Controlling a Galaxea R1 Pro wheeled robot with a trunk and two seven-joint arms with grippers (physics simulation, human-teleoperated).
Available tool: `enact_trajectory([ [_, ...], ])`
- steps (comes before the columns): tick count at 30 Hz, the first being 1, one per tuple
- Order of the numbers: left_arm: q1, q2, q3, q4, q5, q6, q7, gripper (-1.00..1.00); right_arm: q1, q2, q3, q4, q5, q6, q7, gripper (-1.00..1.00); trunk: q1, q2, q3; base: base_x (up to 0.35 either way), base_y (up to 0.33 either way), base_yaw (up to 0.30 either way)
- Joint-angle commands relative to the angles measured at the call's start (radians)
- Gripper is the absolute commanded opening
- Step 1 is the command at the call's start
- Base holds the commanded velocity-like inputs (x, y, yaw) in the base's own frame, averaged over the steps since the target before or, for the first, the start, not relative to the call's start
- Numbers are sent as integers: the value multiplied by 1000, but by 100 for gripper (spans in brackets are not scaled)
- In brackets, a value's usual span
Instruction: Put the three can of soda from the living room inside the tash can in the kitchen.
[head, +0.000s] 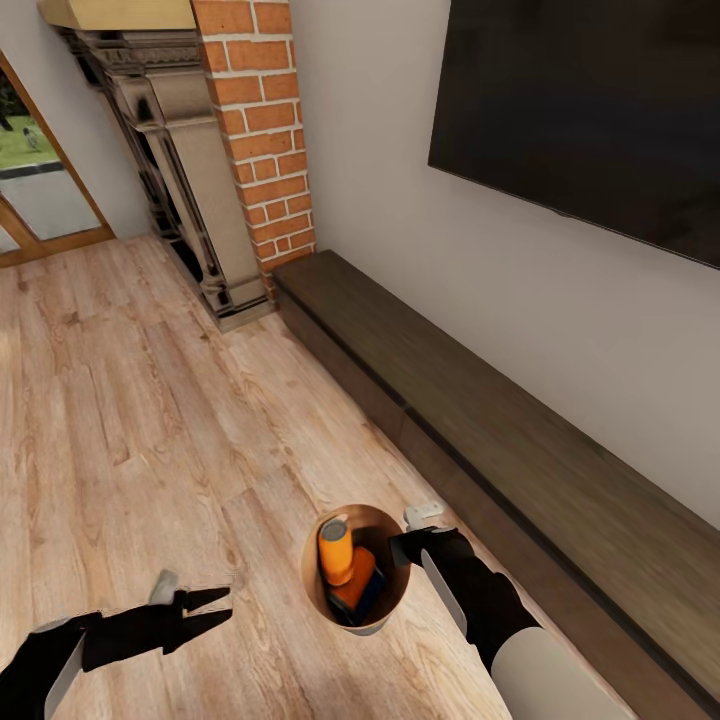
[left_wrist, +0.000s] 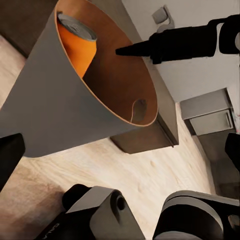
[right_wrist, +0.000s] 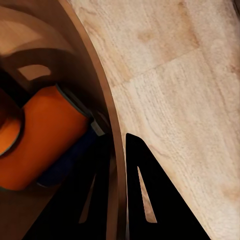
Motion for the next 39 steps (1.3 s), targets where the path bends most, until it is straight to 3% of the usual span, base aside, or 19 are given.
enact_trajectory([
  [1, 0, 1, 1, 18, 0, -25, 1, 100, 0, 0, 0, -1, -14, 0, 5, -100, 0, 0, 0, 0, 0, 0],
  [11, 0, 1, 3, 50, 0, -72, 4, 100, 0, -3, -1, -17, -13, 1, 6, -100, 0, 0, 0, 0, 0, 0],
  [17, 0, 0, 2, 51, 1, -102, 124, 100, 0, -9, -3, -57, -11, 3, 7, -100, 0, 0, 0, 0, 0, 0],
  [20, 0, 1, 2, 51, 2, -105, 142, 100, 0, -9, -3, -60, -11, 4, 7, -100, 0, 0, 0, 0, 0, 0],
  [22, 0, 17, 2, 50, 4, -106, 149, 100, 0, -10, -3, -62, -11, 5, 7, -100, 0, 0, 0, 0, 0, 0],
  [24, 0, 26, 3, 50, 6, -107, 140, 100, 0, -10, -2, -63, -11, 5, 7, -100, 0, 0, 0, 0, 0, 0],
  [27, 0, 33, 5, 49, 6, -106, 67, 100, 1, -10, -2, -63, -11, 5, 7, -100, 0, 0, 0, 0, 0, 0],
  [29, 0, 34, 22, 49, 6, -106, 49, 100, 0, -10, -2, -63, -11, 5, 7, -100, 0, 0, 0, 0, 0, 0],
  [34, 0, 35, 51, 50, 5, -107, 38, 100, 1, -10, -2, -63, -11, 5, 7, -100, 0, 0, 0, 0, 0, 0],
  [39, 0, 35, 56, 49, 5, -107, 36, 100, 1, -10, -2, -63, -11, 5, 7, -100, 0, 0, 0, 0, 0, 0],
])
